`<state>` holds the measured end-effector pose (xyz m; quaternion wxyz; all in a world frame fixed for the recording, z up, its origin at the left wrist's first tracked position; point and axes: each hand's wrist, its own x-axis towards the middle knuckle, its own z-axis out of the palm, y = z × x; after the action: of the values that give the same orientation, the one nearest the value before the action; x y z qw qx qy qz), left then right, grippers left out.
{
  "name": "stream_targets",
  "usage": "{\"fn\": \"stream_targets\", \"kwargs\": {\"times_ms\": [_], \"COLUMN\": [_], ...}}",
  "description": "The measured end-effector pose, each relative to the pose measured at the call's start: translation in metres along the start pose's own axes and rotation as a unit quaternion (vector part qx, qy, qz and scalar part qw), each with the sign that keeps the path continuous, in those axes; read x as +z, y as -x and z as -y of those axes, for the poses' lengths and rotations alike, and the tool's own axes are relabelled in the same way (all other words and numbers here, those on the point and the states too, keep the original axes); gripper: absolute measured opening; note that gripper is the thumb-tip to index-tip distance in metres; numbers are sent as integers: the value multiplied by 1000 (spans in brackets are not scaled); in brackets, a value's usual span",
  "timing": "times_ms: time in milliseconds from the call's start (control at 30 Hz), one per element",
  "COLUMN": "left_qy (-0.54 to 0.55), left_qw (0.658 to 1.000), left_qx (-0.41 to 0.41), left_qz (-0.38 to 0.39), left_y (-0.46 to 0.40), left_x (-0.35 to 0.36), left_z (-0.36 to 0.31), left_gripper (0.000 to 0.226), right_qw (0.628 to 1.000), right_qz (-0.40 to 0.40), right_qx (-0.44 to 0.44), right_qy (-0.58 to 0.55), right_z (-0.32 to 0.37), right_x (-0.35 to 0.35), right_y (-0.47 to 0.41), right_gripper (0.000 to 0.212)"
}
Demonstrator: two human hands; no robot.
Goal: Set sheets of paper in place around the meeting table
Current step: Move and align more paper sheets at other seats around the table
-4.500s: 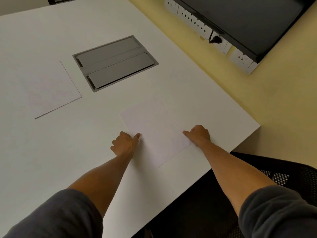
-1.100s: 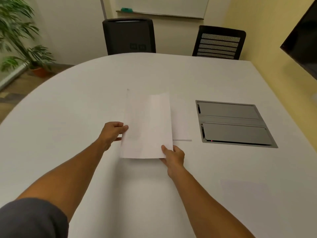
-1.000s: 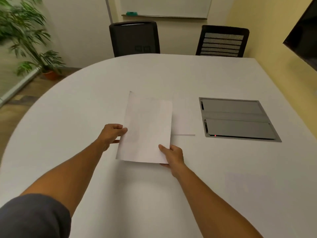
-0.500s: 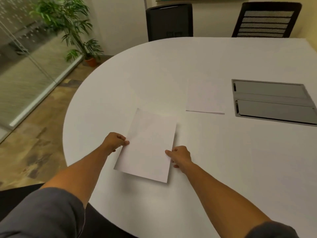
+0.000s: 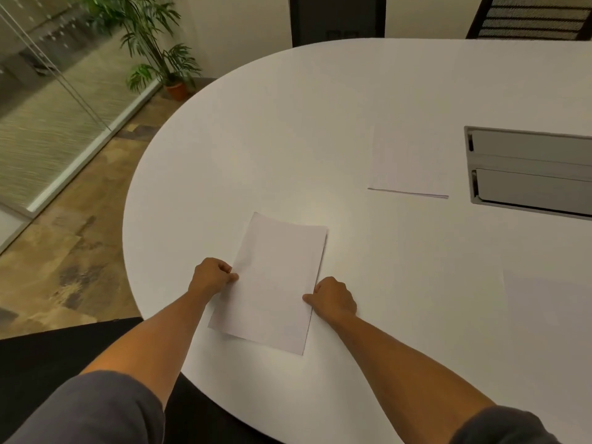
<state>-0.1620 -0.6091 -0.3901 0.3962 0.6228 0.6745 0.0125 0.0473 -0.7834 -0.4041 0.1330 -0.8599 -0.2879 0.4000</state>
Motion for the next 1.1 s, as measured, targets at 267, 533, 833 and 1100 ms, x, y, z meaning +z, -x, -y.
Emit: {"fn": "stream_targets", "kwargs": {"times_ms": [267,533,833,1100], "left_qy": [-101,-334,-339,-340], "left_qw": [993,927,926,920], "left_qx": [33,154,150,179], "left_qz": [-44,70,75,81], "left_y": [-5,-3,-12,-24], "left_x": [20,34,28,12], "left_z": [14,16,20,32], "left_gripper": [27,91,92,96], "right_qw": [999,975,970,972], "right_qz": [-32,50,53,60], "right_qx": [-32,-148,-150,-134], "right_qy": [27,159,185,182], "right_z": [-5,-8,-4,11], "right_x": [4,1,5,18], "right_y": [6,15,20,24], "right_gripper": [56,98,89,93]}}
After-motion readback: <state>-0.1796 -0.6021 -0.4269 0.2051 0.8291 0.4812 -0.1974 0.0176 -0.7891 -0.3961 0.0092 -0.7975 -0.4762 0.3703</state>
